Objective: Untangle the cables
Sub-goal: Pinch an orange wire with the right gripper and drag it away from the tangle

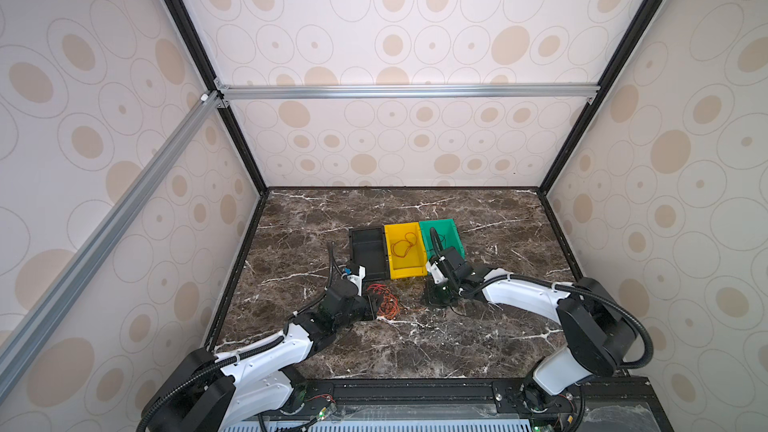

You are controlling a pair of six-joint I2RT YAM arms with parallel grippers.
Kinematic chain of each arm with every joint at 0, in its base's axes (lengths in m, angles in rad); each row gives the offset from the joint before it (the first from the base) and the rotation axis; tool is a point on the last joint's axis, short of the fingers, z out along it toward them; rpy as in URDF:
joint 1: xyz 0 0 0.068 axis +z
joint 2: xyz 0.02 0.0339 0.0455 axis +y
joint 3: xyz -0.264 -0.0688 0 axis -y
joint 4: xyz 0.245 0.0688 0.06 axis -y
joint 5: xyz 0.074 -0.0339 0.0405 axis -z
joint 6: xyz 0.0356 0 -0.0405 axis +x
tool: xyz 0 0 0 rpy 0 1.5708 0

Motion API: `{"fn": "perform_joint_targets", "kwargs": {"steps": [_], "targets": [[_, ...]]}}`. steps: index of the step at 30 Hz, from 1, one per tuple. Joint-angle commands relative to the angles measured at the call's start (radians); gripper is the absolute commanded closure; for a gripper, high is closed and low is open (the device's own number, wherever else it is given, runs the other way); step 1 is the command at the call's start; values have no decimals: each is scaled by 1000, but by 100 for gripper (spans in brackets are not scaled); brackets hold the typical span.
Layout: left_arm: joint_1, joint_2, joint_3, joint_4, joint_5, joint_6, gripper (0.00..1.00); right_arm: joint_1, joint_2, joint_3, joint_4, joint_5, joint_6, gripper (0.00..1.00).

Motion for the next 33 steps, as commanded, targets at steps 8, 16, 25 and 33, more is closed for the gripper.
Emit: {"fn": "perform_joint_targets", "kwargs": {"steps": [8, 16, 25, 33], "targets": [[39, -129, -71, -136, -105, -63, 92, -84, -107, 21, -292, 353, -87, 100], [81, -227, -95, -242, -165, -120, 89, -185, -185, 4, -378, 491, -97, 100], [112, -297, -110, -370, -252, -217, 82, -269, -252, -10, -427, 589, -99, 100], [144, -395, -123, -428, -279, -272, 73, -318, -287, -1, -458, 641, -129, 100]]}}
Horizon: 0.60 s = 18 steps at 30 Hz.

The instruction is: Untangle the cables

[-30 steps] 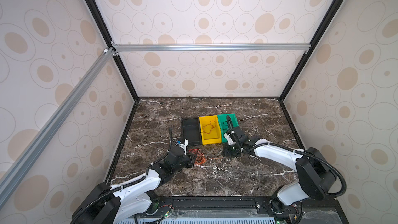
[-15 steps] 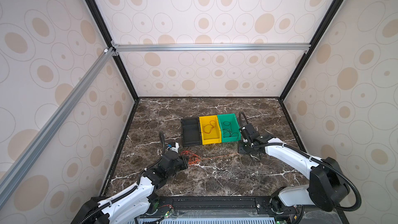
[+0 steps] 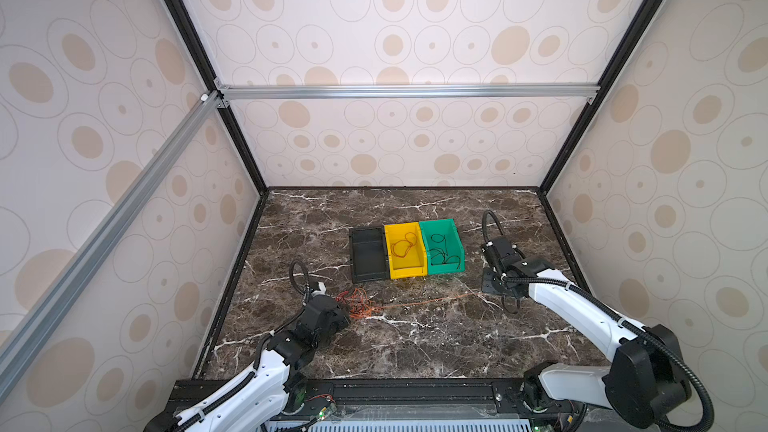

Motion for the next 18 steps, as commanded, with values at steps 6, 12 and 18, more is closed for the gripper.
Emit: {"fn": "perform_joint_targets", "kwargs": {"steps": [6, 12, 18], "targets": [[23, -26, -19, 62, 65, 19, 52, -24, -30, 3, 8, -84, -37, 100], [22, 95, 93, 113, 187, 157, 37, 36, -10, 10, 55, -211, -53, 100], [-51, 260, 286, 9, 172, 319, 29, 52, 24, 21, 32, -246, -70, 90]]}}
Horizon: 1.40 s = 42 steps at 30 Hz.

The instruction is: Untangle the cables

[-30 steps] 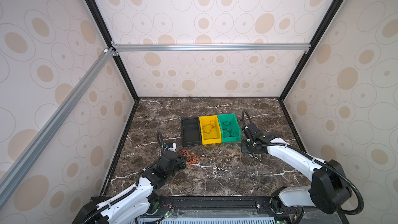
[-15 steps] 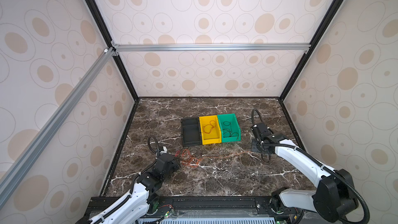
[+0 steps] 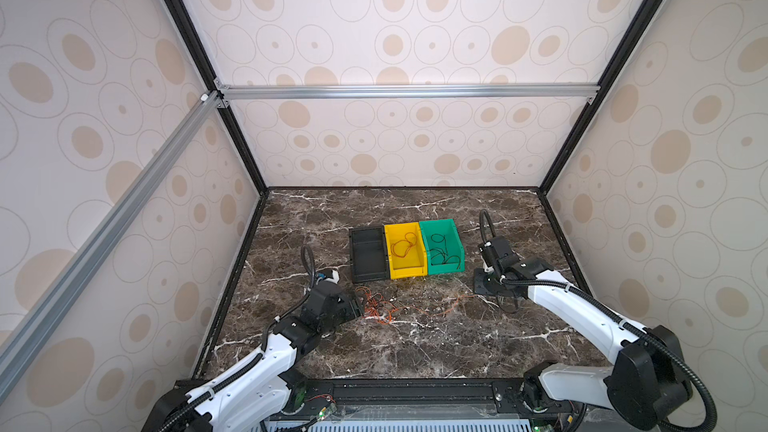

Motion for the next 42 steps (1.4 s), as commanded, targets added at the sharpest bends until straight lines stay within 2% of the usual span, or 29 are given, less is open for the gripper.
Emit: {"fn": "perform_joint_targets", "kwargs": {"steps": [1, 5, 10, 12, 18, 22, 29, 35, 38, 42], "targets": [[-49, 64, 114, -43, 2, 145, 28, 7, 24, 20, -38, -26, -24, 86], [-100, 170, 164, -28, 8, 209, 25, 8, 39, 21, -99, 16, -29, 65], [-121, 254, 175, -19, -17, 221, 26, 8, -10, 41, -165, 65, -40, 53], [-122, 268, 175, -24, -26, 219, 27, 9, -35, 58, -169, 54, -41, 52], [-123, 284, 126, 29, -5, 204, 38, 63, -28, 77, -10, -151, 10, 52], [-123, 301, 81, 77, 11, 185, 43, 151, 74, 93, 150, -259, 78, 52], [-123, 306, 38, 113, 21, 165, 55, 281, 273, 139, 358, -366, 168, 50], [-122, 298, 1, 137, 23, 146, 66, 337, 395, 155, 430, -433, 139, 50], [-123, 287, -14, 142, 17, 143, 77, 339, 448, 160, 443, -458, 95, 51], [-123, 279, -27, 150, 15, 136, 82, 338, 497, 160, 451, -485, 38, 52]]}}
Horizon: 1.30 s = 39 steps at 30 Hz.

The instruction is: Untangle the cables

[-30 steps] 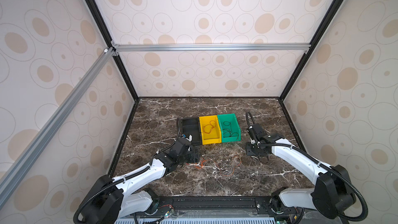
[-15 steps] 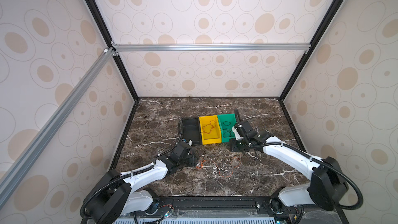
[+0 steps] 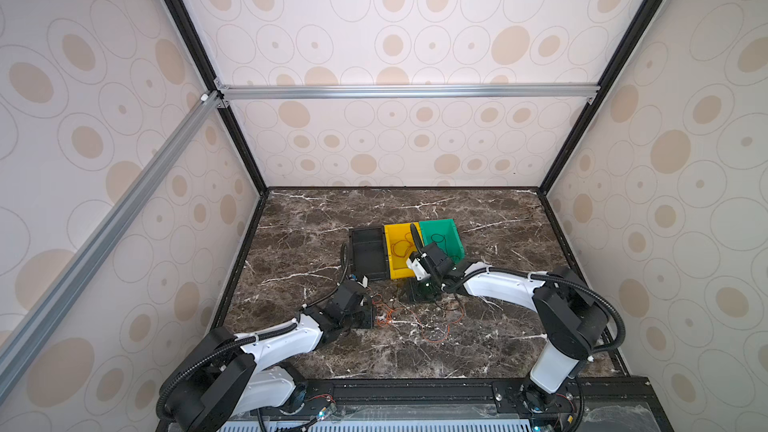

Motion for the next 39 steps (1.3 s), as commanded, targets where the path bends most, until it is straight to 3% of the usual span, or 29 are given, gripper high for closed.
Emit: {"fn": "perform_joint_targets", "kwargs": {"steps": [1, 7, 11, 19, 23, 27, 32, 39], "targets": [[-4, -19, -12, 13, -13, -20, 83, 3, 30, 15, 20, -51, -69, 52], [-2, -49, -34, 42, -18, -44, 87, 8, 58, -11, 46, -182, -78, 56], [-1, -61, -43, 45, -36, -64, 90, 8, 40, -62, 78, -185, -54, 67], [-2, -107, -64, 60, -46, -92, 94, 8, 38, -106, 90, -208, -64, 71], [1, -133, -72, 54, -51, -104, 95, 9, 36, -118, 98, -203, -62, 84], [0, -181, -55, -7, -84, -104, 95, 9, -4, -124, 93, -169, -58, 100], [12, -291, -50, -68, -119, -107, 100, 8, -126, -110, 9, -40, -110, 100], [65, -413, -90, -113, -126, -137, 100, 7, -245, -74, -135, 151, -165, 100]]}}
